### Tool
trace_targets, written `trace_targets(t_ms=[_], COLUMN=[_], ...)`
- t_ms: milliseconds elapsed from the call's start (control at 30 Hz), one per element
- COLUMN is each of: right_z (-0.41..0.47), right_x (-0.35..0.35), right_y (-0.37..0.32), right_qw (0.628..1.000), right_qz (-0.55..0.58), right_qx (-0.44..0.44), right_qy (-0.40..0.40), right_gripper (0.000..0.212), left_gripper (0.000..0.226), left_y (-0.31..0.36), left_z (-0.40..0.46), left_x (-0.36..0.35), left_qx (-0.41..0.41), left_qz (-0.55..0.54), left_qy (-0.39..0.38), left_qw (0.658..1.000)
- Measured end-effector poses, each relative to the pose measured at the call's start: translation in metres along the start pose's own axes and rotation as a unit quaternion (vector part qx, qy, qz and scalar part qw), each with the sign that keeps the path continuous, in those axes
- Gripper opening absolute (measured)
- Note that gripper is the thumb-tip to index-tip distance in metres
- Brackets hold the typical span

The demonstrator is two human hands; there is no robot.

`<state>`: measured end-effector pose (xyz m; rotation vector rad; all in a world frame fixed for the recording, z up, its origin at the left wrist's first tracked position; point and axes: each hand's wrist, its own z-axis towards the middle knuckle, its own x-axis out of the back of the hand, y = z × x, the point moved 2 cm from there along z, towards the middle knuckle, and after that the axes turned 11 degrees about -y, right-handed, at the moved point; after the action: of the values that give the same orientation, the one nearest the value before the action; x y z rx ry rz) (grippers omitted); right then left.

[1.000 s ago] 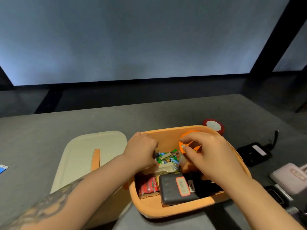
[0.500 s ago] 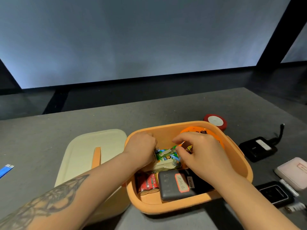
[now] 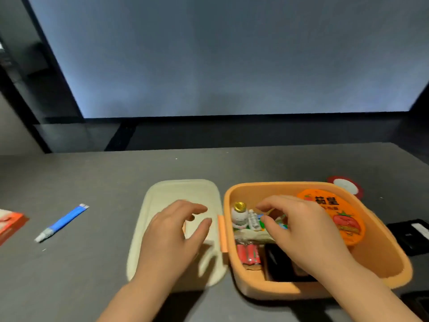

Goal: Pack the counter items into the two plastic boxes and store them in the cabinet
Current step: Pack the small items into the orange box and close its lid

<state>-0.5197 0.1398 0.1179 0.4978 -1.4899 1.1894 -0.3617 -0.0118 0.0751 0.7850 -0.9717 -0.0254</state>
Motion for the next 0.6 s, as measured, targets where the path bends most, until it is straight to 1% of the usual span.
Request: trace_targets(t_ms=[67, 133, 233, 333, 433, 600], right_z=[0.004, 0.009, 0.013, 0.01, 0.011, 0.021], right_x=[-0.016, -0.039, -0.08, -0.117, -0.143, -0.178], right_y=[-0.036, -0.078, -0.142, -0.192, -0.235, -0.296], right_qw=[0.999, 0.995, 0.981, 0.965, 0.953, 0.93], right_qz=[0.009, 0.028, 0.045, 0.061, 0.058, 0.049], right_qx=[0.041, 0.086, 0.145, 0.191, 0.226, 0.285], right_qy=[-0.009, -0.033, -0.118, -0.17, -0.194, -0.227], right_gripper=[0.023, 0.03, 0.037, 0.035, 0.032, 0.027], left_gripper=[0.015, 0.018, 0.02, 0.019, 0.019, 0.023], left_y=[-0.028, -0.058, -0.096, -0.122, -0.142, -0.184], left_z=[-0.037, -0.072, -0.122, -0.165, -0.2, -0.24], left_x=[0.024, 0.051, 0.095, 0.136, 0.167, 0.203], left_qx=[0.077, 0.149, 0.226, 0.275, 0.308, 0.352], left_qz=[-0.011, -0.008, 0.021, 0.049, 0.068, 0.067], left_qy=[0.024, 0.055, 0.101, 0.144, 0.17, 0.201], left_qw=[0.997, 0.987, 0.969, 0.949, 0.933, 0.912])
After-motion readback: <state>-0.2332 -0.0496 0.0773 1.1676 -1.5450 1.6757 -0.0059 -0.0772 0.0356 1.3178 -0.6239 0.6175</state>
